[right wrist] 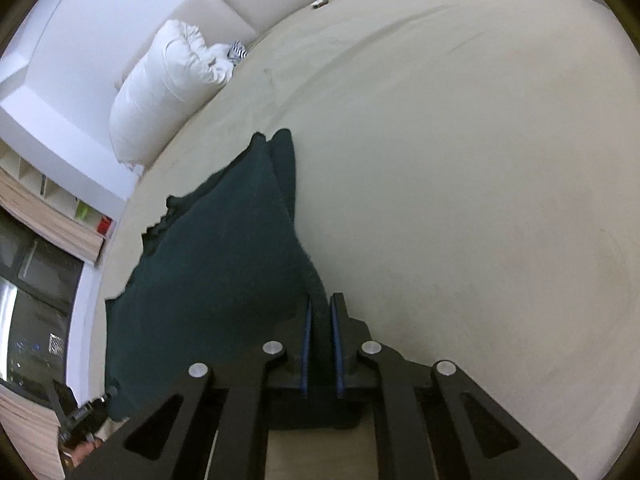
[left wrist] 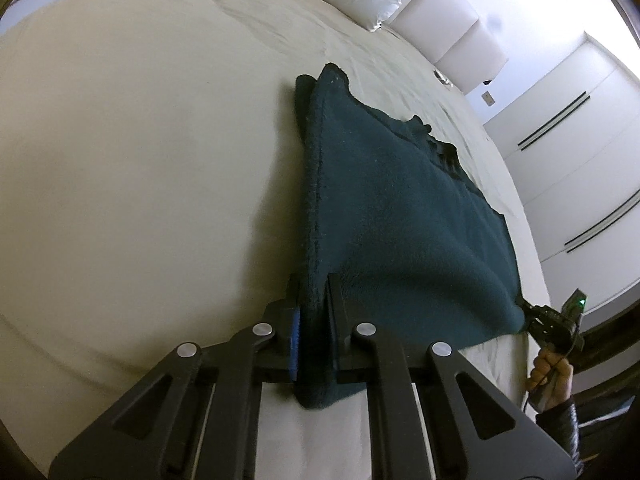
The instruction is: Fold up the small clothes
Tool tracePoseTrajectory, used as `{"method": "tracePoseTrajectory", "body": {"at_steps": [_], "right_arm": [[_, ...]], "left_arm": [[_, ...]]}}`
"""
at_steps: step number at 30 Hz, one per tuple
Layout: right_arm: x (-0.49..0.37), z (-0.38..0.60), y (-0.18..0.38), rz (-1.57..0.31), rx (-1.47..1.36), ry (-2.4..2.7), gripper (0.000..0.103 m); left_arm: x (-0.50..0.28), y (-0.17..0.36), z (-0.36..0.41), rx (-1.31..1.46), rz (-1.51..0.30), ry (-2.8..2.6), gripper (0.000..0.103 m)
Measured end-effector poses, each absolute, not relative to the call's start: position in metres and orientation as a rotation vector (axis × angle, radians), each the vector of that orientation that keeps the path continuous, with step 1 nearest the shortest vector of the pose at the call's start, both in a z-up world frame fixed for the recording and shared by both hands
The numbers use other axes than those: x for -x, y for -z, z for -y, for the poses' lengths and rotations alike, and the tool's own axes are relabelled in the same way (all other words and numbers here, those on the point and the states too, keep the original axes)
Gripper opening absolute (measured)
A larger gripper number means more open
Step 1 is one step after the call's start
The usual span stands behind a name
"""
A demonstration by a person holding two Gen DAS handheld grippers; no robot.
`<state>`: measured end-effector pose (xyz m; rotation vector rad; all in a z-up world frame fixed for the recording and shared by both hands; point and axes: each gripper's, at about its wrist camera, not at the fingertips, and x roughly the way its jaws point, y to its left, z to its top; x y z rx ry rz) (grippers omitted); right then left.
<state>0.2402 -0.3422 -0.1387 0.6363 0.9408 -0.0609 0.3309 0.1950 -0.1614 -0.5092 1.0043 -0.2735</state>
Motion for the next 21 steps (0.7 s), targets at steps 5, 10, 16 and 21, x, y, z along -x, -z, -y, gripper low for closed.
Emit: {"method": "tracePoseTrajectory", "body": {"at_steps": [5,10,16,21], "right_arm": [[-0.243,0.349,0.144,-0.941,-0.678,0.061,0.007],[-0.235,0.358,0.141,-0.910,-0.745,0.066,0.008],[-0.220,0.349,0.121,-0.880,-0.737,-0.007,0.041],[-0.223,0.331,0.125,-0.962,-0.624,0.009,0.041]], "left_arm": [[-0.333,0.171,-0.202,0.559,-1.009,0.295,0.009],[-0.327,0.175,-0.213,0.640,-1.002,0.335,0.009],[-0.320,0.167,-0.222,0.733,-0.958,0.400,0.009],[-0.324,0.155,-0.203,0.668,-0.996,0.386,0.009]]}}
